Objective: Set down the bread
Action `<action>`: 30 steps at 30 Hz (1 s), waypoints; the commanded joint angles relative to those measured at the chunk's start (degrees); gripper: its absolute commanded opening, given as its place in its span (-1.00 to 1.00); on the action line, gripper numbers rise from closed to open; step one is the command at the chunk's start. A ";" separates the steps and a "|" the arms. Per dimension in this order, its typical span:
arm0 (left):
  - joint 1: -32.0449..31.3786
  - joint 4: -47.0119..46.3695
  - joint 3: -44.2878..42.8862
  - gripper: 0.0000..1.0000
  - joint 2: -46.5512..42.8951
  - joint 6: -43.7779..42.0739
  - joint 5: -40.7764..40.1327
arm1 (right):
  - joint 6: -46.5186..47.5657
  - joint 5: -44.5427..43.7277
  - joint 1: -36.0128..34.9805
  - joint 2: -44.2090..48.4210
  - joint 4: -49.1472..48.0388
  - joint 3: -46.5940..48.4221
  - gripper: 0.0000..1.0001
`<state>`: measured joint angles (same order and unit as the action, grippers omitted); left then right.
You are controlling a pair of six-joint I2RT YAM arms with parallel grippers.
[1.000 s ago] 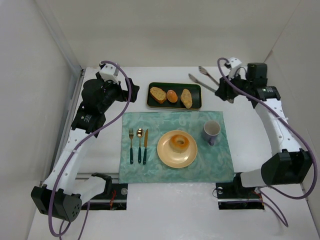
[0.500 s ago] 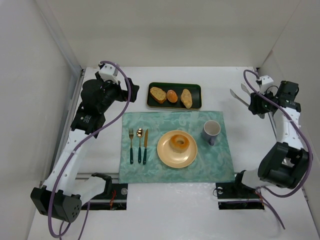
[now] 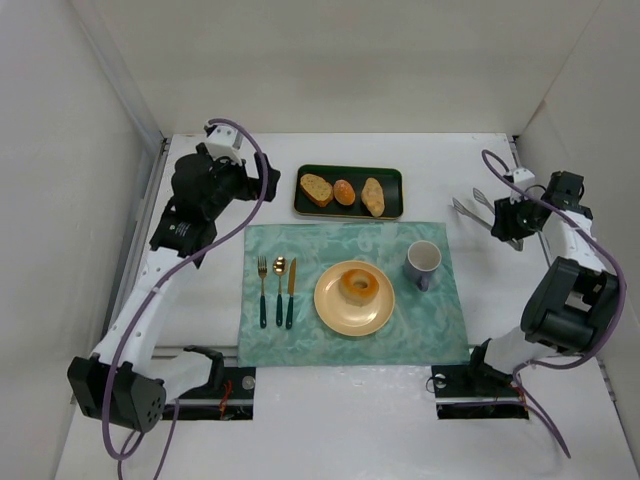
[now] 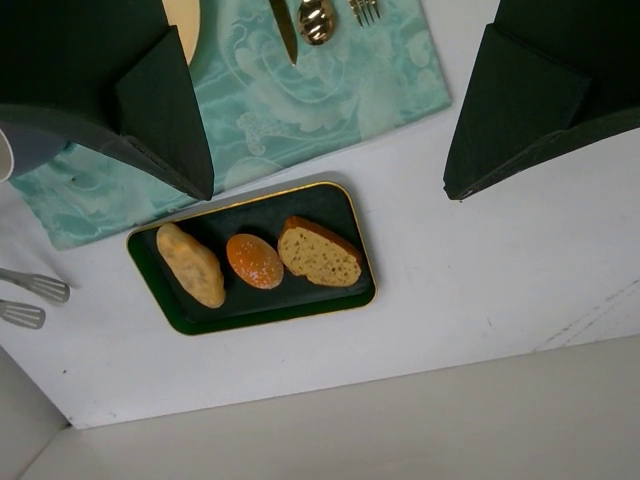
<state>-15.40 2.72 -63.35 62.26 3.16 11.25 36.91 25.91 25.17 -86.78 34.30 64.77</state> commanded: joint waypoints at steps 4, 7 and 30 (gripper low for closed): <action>-0.16 -1.67 0.33 1.00 5.32 -0.70 -0.87 | 1.06 1.25 0.32 -1.28 -1.95 -0.52 0.04; -0.16 -1.67 0.33 1.00 7.25 -0.70 0.71 | 0.45 0.20 0.85 -2.68 -1.96 -0.52 0.07; -0.16 -1.67 0.33 1.00 7.44 -0.70 0.71 | -0.69 -5.61 0.85 -14.99 2.43 3.96 0.72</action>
<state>-15.40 2.83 -63.24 71.48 3.16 11.57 36.29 19.90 25.58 -102.17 36.10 66.39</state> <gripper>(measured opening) 0.997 0.841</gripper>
